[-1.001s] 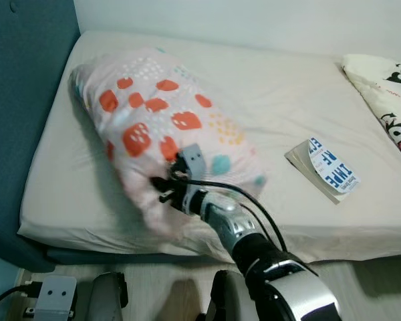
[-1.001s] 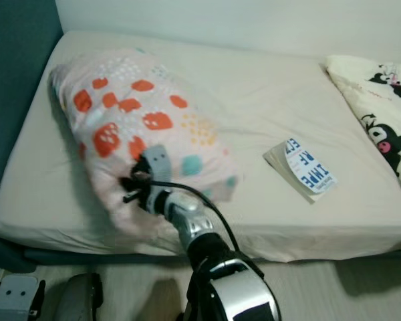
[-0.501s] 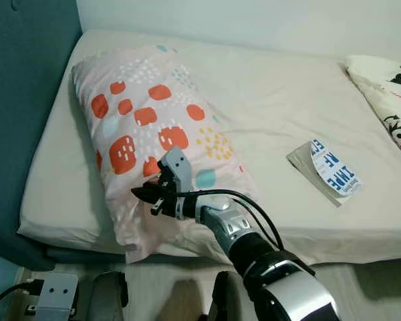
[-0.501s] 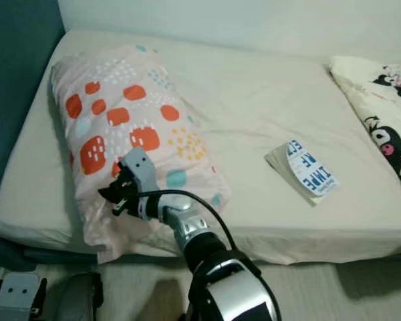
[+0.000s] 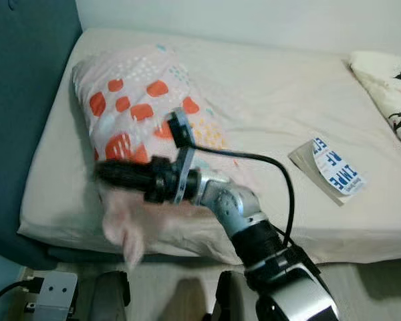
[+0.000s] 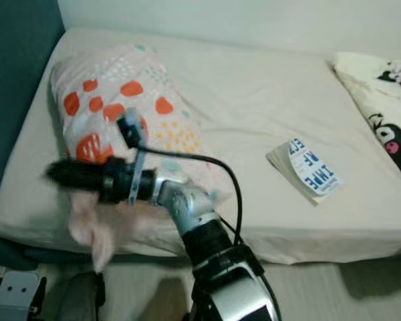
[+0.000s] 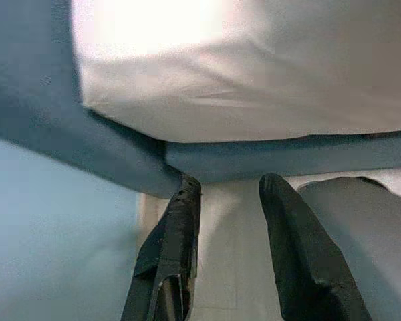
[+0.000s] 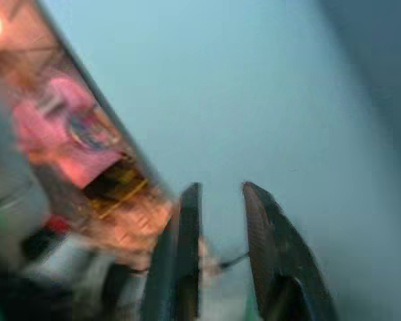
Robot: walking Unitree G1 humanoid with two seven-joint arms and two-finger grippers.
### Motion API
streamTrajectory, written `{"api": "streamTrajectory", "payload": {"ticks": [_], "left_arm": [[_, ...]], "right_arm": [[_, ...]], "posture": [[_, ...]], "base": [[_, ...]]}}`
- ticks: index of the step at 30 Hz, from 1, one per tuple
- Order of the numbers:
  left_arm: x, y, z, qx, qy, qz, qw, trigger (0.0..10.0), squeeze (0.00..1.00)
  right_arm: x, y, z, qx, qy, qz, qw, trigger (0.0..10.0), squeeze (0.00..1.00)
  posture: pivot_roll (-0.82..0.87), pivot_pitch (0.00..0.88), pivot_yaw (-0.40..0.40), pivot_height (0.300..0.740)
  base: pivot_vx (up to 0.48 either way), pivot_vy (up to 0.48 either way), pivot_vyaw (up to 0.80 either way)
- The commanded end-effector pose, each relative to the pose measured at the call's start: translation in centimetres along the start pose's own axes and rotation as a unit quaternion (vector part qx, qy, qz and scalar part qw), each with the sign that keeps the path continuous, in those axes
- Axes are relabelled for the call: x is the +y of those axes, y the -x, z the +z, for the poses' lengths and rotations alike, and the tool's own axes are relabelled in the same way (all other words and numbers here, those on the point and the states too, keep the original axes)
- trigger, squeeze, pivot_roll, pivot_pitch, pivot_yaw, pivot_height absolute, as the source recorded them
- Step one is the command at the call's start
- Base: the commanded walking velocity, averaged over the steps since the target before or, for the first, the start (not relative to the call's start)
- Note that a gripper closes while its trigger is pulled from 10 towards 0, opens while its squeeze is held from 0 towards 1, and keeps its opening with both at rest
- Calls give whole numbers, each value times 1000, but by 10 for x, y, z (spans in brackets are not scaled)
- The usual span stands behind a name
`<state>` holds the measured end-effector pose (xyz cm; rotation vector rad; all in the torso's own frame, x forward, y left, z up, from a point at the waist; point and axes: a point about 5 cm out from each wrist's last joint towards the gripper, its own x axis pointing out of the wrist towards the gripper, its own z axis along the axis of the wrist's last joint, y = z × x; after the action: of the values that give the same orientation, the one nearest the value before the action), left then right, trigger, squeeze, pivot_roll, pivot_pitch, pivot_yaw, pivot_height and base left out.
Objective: Clean up the room
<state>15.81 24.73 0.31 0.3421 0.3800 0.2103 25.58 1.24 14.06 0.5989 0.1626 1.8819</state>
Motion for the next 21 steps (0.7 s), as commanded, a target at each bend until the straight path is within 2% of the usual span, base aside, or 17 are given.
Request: {"api": "streamTrajectory", "payload": {"ticks": [1, 2, 3, 4, 7, 8, 9, 10, 12, 13, 14, 15, 16, 18, 19, 20, 21], "left_arm": [[-2, 4, -9, 19, -2, -9, 1000, 10000, 0], [-2, 3, -8, 18, -3, -10, 1000, 10000, 0], [-2, 2, -8, 18, -4, -11, 1000, 10000, 0], [-2, 2, -8, 18, -4, -12, 1000, 10000, 0], [-2, 1, -8, 18, -5, -13, 1000, 10000, 0], [-2, 1, -8, 17, -6, -14, 1000, 10000, 0], [-2, 0, -7, 17, -6, -14, 1000, 10000, 0], [-2, 0, -7, 17, -6, -14, 1000, 10000, 0], [-1, 0, -7, 15, -7, -14, 1000, 10000, 0], [-1, 0, -7, 15, -7, -14, 1000, 10000, 0], [-1, 0, -7, 14, -6, -13, 1000, 10000, 0], [-1, 0, -7, 14, -6, -13, 1000, 10000, 0], [0, 0, -6, 12, -6, -13, 1000, 10000, 0], [-1, 0, -3, 3, -4, -12, 1000, 10000, 0], [-2, -1, -1, 0, -3, -12, 1000, 10000, 0], [-2, -2, 0, -2, -2, -12, 1000, 10000, 0], [-2, -2, 0, -2, -2, -12, 1000, 10000, 0]], "right_arm": [[2, 3, -3, 24, -8, 17, 1000, 10000, 0], [1, 9, -6, 36, -13, 11, 999, 10000, 522], [1, 13, -8, 42, -17, 7, 999, 10000, 522], [-1, 16, -7, 42, -19, 0, 999, 10000, 1000], [0, 18, -4, 34, -23, -8, 999, 10000, 1000], [-8, 19, 2, 16, 12, -56, 998, 10000, 929], [-16, 22, 10, -5, 37, -113, 993, 10000, 0], [-16, 22, 10, -5, 37, -113, 993, 10000, 0], [-38, 39, 36, -97, 60, -247, 962, 10000, 0], [-38, 39, 36, -97, 60, -247, 962, 10000, 0], [-44, 51, 49, -146, 56, -301, 941, 10000, 0], [-44, 51, 49, -146, 56, -301, 941, 10000, 0], [-49, 64, 58, -180, 57, -347, 919, 10000, 0], [-59, 101, 67, -176, 96, -511, 836, 10000, 0], [-60, 114, 69, -166, 115, -561, 803, 10000, 0], [-60, 124, 70, -157, 130, -596, 777, 10000, 0], [-60, 124, 70, -157, 130, -596, 777, 10000, 0]], "posture": [[196, 117, -50, 595], [194, 115, -48, 595], [193, 115, -47, 595], [192, 115, -45, 595], [191, 115, -44, 595], [195, 112, -45, 595], [195, 112, -45, 595], [195, 112, -45, 595], [200, 111, -43, 595], [200, 111, -43, 595], [200, 111, -42, 595], [200, 111, -42, 595], [199, 111, -45, 595], [199, 111, -49, 595], [199, 111, -49, 595], [199, 110, -50, 595], [199, 110, -50, 595]], "base": [[0, 0, 0], [0, 0, 0], [0, 0, 0], [0, 0, 0], [0, 0, 0], [0, 0, 0], [0, 0, 0], [0, 0, 0], [0, 0, 0], [0, 0, 0], [0, 0, 0], [0, 0, 0], [0, 0, 0], [0, 0, 0], [0, 0, 0], [0, 0, 0], [0, 0, 0]]}}
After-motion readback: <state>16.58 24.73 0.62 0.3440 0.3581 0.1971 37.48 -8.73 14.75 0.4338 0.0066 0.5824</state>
